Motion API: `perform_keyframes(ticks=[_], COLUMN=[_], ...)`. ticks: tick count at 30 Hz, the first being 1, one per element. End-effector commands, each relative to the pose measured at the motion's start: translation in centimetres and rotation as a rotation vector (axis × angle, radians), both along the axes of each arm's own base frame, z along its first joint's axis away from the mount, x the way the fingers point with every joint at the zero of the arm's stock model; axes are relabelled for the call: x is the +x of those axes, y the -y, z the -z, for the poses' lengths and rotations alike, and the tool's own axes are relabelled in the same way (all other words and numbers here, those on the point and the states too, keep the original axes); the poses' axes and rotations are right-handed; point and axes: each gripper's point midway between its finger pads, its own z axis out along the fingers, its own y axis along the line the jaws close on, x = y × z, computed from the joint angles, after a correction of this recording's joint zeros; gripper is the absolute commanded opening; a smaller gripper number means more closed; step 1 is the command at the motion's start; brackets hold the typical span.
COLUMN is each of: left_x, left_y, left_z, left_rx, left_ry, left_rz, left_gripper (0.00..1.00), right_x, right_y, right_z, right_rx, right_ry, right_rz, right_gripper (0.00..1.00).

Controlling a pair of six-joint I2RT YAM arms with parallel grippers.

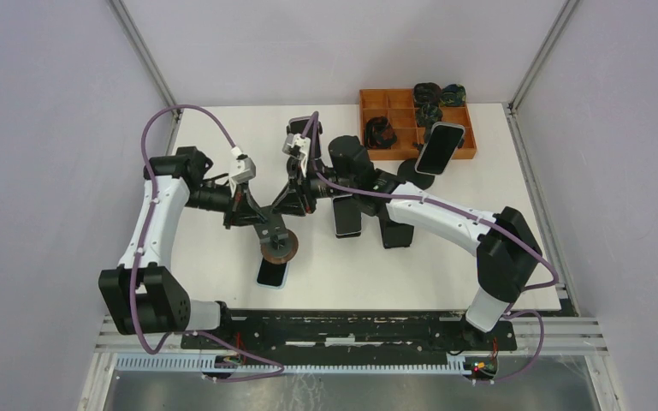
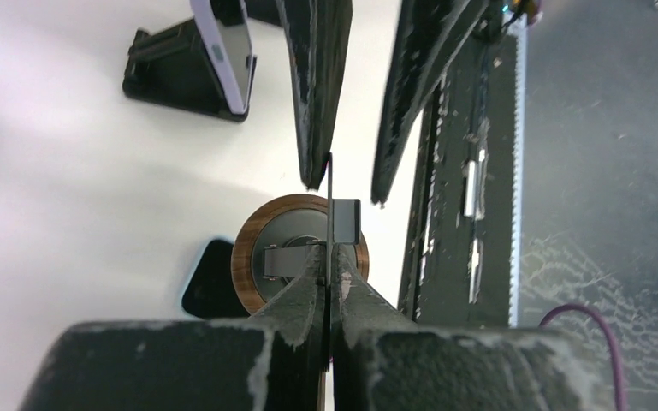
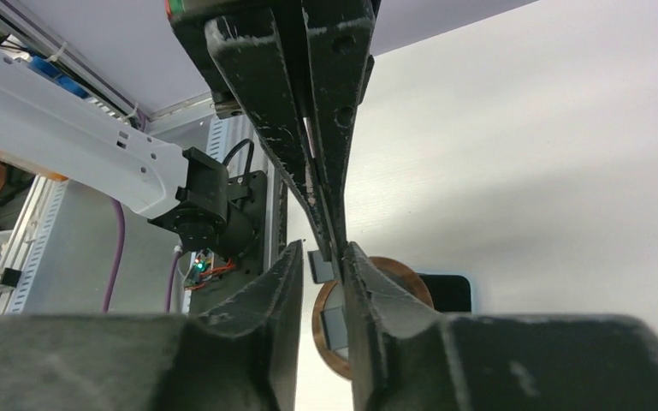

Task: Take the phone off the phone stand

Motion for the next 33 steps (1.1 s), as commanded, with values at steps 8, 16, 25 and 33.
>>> perform_keyframes(ticks=[8,16,25,33], left_x=[7.3,12.1,15.5,15.9], left_y=[-3.0,-3.6,-5.2,-6.8], left_z=[1.5,3.8,7.7,10.6], left_rx=[0.224,0.244,0.319,0.414], left_ry=[0.268,0.257,0.228,0.222], left_rz=[-0.045,-0.012,0.059,0.081], left_gripper=[0.02,0.02,0.02,0.02], right_x=[2.6,3.2,3.8,5.1], right_y=[4.6,9.9,15.0,16.7], right_z=[-3.4,-0.3,2.4,4.2], right_rx=[0.063,-0.049,-0.183,-0.273], right_ry=[0.071,0.094,0.126,0.133], right_rz=[0.115,0.276,0.456,0.524], right_gripper=[0.63,0.89,0.98,0.98])
